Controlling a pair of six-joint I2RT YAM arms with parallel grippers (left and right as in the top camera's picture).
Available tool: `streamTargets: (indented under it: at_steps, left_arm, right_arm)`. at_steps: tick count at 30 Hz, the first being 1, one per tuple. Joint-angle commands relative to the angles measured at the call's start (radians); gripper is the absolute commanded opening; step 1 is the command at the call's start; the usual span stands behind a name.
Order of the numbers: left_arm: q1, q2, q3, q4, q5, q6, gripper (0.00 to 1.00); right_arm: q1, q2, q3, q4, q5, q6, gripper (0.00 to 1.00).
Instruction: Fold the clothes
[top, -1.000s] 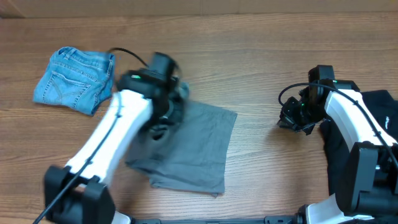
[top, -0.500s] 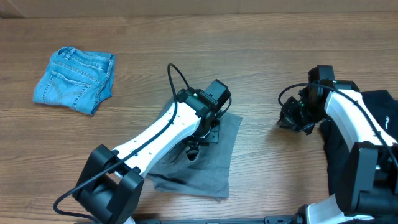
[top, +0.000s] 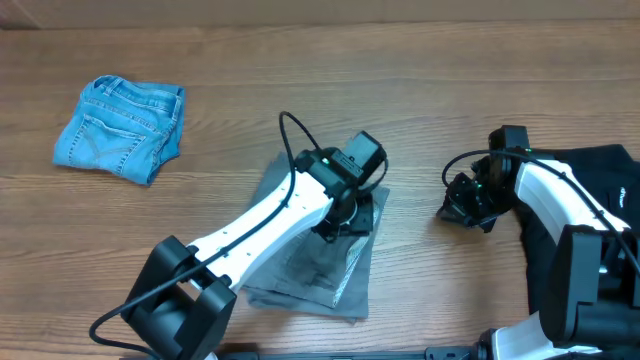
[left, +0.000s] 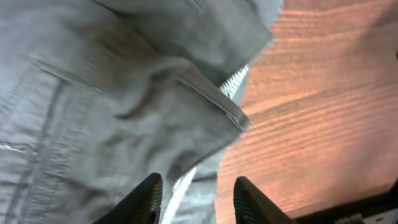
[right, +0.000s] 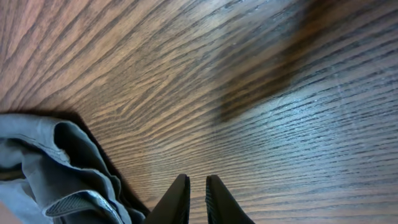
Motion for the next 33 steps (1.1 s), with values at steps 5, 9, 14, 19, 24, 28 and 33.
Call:
streamTargets:
  at_steps: [5,9,14,19,24,28,33]
  left_arm:
    - [0.153,-0.045,0.129,-0.241,-0.206,0.127,0.4]
    - [0.278,-0.063,0.177,-0.271,-0.262,0.248,0.63]
    - [0.346,-0.063,0.158,-0.276,-0.266,0.269,0.73]
    - [0.396,-0.063,0.152,-0.275,-0.266,0.321,0.78]
    - [0.417,-0.063,0.15,-0.281,-0.265,0.37,0.8]
    - [0.417,-0.063,0.139,-0.281,-0.237,0.391,0.81]
    - [0.417,-0.063,0.052,-0.238,-0.193,0.391,0.81]
  right_arm:
    - [0.005,-0.021,-0.009,-0.037,-0.419,-0.388,0.23]
    - [0.076,-0.021,-0.009,-0.062,-0.528,-0.47,0.39]
    - [0.234,-0.02,-0.009,0.033,-0.447,-0.374,0.45]
    - [0.414,-0.019,-0.009,0.157,-0.161,-0.122,0.45]
    - [0.506,-0.019,-0.009,0.19,-0.089,-0.045,0.16]
    - [0.477,-0.03,0.042,0.142,-0.025,-0.038,0.04]
    - [0.401,-0.069,0.158,0.087,0.05,-0.073,0.04]
